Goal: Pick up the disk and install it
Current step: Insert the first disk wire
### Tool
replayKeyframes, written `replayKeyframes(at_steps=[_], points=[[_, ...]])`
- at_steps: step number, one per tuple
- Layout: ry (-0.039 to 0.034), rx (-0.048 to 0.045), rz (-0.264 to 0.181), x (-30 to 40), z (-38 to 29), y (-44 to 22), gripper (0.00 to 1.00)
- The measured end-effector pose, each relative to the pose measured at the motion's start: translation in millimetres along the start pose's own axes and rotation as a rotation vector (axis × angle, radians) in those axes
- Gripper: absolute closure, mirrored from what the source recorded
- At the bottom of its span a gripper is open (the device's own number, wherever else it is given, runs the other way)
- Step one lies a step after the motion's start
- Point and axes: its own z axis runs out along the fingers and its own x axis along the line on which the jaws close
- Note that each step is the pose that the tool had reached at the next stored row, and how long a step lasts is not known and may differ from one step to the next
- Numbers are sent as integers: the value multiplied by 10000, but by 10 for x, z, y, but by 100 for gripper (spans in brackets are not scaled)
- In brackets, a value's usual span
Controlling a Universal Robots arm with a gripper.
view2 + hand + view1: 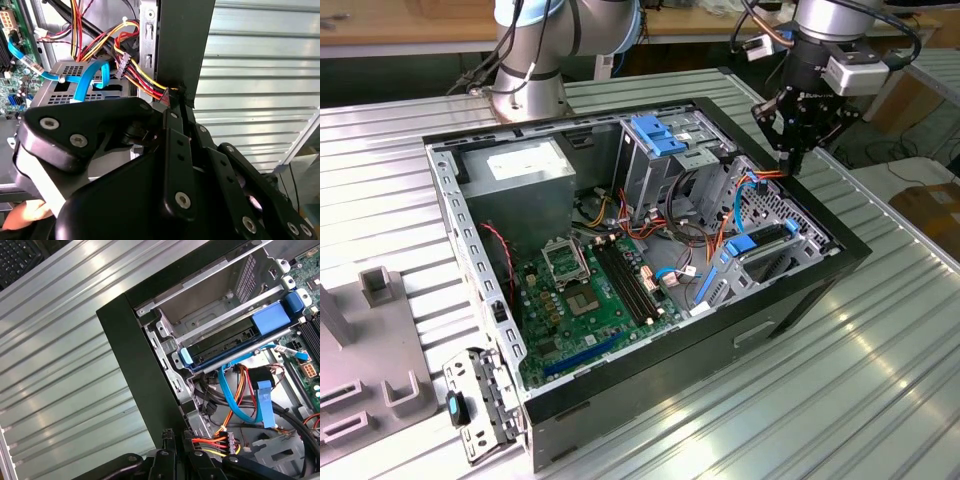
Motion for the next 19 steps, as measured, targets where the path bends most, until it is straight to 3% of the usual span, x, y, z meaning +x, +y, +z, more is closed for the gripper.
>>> replayKeyframes(at_steps=[2, 6, 16, 19], points=[[2, -2, 0, 15, -74, 5, 84], [-17, -70, 309, 19, -74, 13, 84], [-116, -421, 1916, 18, -74, 13, 84], [-158, -615, 2747, 17, -67, 12, 84]])
